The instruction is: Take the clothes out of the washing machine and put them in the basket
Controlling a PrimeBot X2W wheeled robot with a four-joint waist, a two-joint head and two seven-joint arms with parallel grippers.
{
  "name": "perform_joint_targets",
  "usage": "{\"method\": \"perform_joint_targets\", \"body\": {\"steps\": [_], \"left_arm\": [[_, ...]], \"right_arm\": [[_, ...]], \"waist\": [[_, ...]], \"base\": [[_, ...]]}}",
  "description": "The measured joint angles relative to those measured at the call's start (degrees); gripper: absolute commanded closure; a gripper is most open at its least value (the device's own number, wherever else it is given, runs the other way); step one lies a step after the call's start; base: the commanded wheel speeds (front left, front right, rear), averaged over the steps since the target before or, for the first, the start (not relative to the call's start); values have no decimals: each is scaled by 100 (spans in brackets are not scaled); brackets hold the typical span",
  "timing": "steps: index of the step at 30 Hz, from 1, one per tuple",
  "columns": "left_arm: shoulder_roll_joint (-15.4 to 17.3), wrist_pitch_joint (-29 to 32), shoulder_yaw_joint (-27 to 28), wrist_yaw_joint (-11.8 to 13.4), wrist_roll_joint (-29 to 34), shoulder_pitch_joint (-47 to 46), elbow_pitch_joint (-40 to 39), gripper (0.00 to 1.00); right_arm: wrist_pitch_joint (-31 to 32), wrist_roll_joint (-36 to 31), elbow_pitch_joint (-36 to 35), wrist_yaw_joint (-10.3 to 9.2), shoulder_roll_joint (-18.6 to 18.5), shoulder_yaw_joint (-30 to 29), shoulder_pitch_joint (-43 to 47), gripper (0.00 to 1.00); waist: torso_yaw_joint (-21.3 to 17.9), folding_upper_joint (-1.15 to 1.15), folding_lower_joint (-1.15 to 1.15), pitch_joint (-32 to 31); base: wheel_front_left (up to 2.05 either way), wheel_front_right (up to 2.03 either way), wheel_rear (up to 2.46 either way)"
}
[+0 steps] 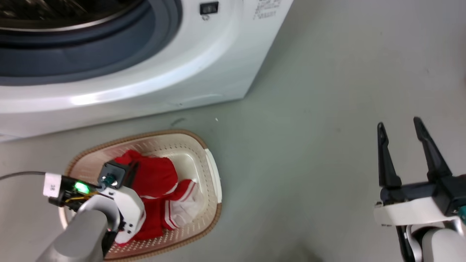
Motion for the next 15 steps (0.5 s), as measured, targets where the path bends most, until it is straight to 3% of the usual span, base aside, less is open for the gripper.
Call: {"method": "perform_joint_targets", "body": {"steps": [11,15], "left_arm": [[-158,-34,-60,-221,327,-597,1150,100],[-326,-41,37,-191,310,-668,1379,100]], "right_arm": [[0,218,-116,0,0,88,-294,0],[0,256,-121,0,0,78,-344,0]], "waist": [[-312,0,0,970],[-344,0,0,1147]], "base": [[0,0,0],[0,0,0]]}}
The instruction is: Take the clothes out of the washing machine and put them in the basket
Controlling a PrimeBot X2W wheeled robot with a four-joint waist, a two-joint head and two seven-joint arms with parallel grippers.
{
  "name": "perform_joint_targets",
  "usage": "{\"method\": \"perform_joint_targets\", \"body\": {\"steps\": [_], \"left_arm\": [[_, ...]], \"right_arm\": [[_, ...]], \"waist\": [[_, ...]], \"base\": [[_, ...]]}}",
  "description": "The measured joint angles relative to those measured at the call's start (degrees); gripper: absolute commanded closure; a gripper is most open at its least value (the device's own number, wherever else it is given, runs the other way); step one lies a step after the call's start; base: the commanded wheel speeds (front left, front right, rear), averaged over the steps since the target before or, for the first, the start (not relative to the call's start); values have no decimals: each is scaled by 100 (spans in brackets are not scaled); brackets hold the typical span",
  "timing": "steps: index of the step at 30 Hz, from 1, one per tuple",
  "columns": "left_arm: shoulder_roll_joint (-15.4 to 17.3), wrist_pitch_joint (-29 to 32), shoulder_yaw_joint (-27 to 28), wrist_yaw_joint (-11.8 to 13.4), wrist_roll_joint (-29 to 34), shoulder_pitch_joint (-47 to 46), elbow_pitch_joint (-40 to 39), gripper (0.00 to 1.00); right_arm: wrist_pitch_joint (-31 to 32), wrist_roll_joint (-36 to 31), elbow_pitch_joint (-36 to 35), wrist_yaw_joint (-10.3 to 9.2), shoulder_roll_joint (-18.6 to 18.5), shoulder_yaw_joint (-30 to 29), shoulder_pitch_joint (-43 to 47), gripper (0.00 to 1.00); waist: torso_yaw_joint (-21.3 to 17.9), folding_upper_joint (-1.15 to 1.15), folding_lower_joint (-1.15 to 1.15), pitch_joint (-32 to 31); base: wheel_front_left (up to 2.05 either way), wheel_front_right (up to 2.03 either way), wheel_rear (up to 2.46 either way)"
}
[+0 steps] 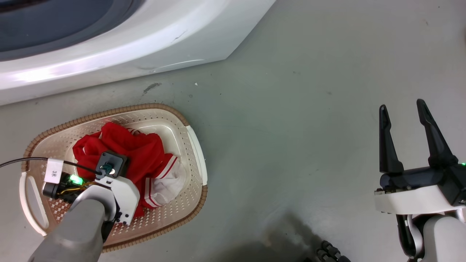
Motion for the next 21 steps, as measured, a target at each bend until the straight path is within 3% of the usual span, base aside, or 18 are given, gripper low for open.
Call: {"method": "perform_joint_targets", "body": {"steps": [11,12,13,21], "left_arm": [[-282,0,312,71,-10,-104,158,100],[-301,0,326,59,-7,-101,143,68],[-311,0,345,41,9,-92,112,0],[-410,-1,713,-115,98,243,-527,0]], "right_arm": [[0,-121,-51,0,0,-31,-69,0],[0,-135,-49,0,0,-30,-69,0],[0,-157,-46,0,0,-24,-69,0],[0,-296,53,0,1,-66,-38,0]], "waist": [[116,0,0,60],[132,0,0,32],[146,0,0,-3],[269,0,-1,-554]], "base": [[0,0,0],[0,0,0],[0,0,0],[0,0,0]]}}
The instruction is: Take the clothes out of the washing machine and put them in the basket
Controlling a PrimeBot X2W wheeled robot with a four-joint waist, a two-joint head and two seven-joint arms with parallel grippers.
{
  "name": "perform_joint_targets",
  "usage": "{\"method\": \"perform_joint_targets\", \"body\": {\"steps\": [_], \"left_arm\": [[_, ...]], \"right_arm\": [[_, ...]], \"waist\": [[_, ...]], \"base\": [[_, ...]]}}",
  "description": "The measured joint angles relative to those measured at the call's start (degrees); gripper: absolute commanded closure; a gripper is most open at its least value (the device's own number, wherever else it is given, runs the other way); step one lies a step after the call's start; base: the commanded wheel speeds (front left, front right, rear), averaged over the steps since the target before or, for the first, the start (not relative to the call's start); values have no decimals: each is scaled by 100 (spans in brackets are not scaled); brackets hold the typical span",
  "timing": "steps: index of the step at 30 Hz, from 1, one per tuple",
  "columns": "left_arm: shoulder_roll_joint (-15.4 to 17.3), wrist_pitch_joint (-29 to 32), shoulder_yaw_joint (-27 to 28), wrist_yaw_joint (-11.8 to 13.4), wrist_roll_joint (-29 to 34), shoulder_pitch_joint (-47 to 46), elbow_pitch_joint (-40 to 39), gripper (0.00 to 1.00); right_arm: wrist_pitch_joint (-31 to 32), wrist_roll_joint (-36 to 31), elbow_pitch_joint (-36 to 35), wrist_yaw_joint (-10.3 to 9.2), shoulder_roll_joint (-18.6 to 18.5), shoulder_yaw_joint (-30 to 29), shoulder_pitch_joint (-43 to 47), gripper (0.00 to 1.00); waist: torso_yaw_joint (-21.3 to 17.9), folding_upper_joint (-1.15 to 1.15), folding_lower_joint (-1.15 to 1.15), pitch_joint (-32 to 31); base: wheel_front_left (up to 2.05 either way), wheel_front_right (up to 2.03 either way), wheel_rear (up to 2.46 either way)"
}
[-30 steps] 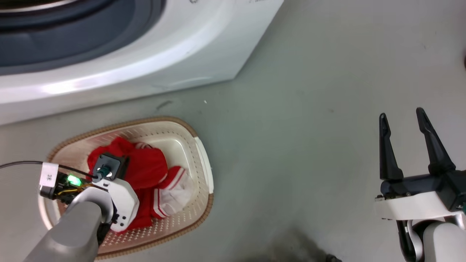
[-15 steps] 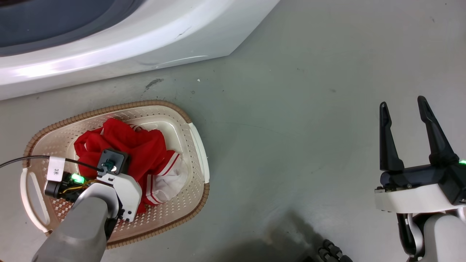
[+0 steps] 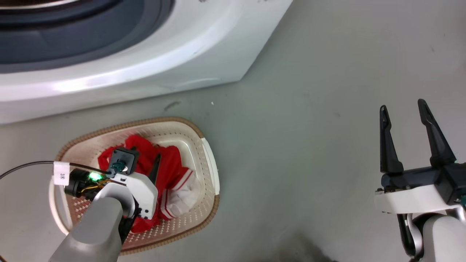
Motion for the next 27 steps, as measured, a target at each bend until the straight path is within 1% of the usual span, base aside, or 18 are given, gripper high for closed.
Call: {"method": "perform_joint_targets", "body": {"steps": [3,6,14,19,27], "left_arm": [[-9,0,258,-21,58,243,-465,0],[-34,0,424,-23,294,499,-891,0],[-154,1,1227,-40,673,1175,-2126,0],[-214,0,1807,41,904,1691,-3048,0],[-424,0,2617,193,1218,2910,-4352,0]], "right_arm": [[0,-89,67,0,0,-18,59,0],[0,-181,140,0,0,-87,226,0],[0,-338,311,0,0,-280,550,0],[0,-457,394,0,1,-333,764,0],[0,-472,490,0,1,-307,1220,0]], "waist": [[69,0,0,-315],[165,0,-1,-663],[527,0,-1,-1663],[783,0,-2,-2266],[1068,0,-3,-3181]], "base": [[0,0,0],[0,0,0],[0,0,0],[0,0,0],[0,0,0]]}}
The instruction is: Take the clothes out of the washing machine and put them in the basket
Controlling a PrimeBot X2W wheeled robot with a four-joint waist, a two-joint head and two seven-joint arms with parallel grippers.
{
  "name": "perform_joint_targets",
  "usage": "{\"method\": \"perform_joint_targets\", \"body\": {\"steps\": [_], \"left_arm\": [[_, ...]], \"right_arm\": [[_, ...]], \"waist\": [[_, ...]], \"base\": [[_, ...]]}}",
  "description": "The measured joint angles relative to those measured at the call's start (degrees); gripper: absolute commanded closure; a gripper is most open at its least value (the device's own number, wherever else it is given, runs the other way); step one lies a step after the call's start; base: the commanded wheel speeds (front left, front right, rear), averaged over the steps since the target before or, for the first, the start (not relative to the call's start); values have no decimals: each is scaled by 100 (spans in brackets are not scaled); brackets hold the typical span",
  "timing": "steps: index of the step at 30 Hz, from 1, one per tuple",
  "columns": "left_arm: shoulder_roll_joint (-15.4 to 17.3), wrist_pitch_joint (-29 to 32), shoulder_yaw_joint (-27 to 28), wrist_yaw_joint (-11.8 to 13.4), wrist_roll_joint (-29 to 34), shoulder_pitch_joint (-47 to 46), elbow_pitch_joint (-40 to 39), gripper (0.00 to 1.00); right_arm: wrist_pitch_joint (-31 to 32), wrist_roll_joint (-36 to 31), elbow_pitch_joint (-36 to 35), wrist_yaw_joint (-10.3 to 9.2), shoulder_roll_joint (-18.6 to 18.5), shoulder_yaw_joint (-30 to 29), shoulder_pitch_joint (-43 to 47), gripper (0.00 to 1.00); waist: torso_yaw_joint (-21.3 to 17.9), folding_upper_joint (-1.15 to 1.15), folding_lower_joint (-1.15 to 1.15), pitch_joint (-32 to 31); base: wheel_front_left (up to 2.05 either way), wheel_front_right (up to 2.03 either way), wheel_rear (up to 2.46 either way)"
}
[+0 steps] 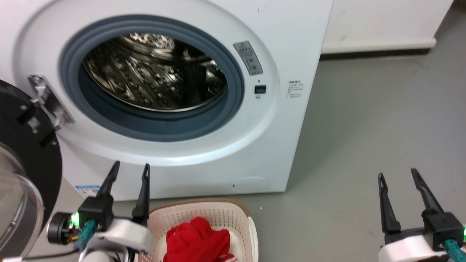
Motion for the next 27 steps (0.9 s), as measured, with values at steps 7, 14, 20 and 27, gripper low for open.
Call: {"method": "perform_joint_targets", "body": {"steps": [7,14,20,27], "left_arm": [[-482,0,504,123,160,962,-860,0],[-907,0,812,199,522,1599,-1039,0],[-1020,0,823,248,716,1711,-1073,0],[-1087,0,917,245,783,1713,-1117,0]], "right_arm": [[0,62,-24,0,1,78,293,0],[0,159,-29,0,0,16,485,0],[0,198,-35,0,0,-10,566,0],[0,207,-33,0,0,11,567,0]], "waist": [[89,0,0,-469],[-6,0,1,-676],[-11,0,1,-741],[-4,0,2,-765]], "base": [[0,0,0],[0,0,0],[0,0,0],[0,0,0]]}}
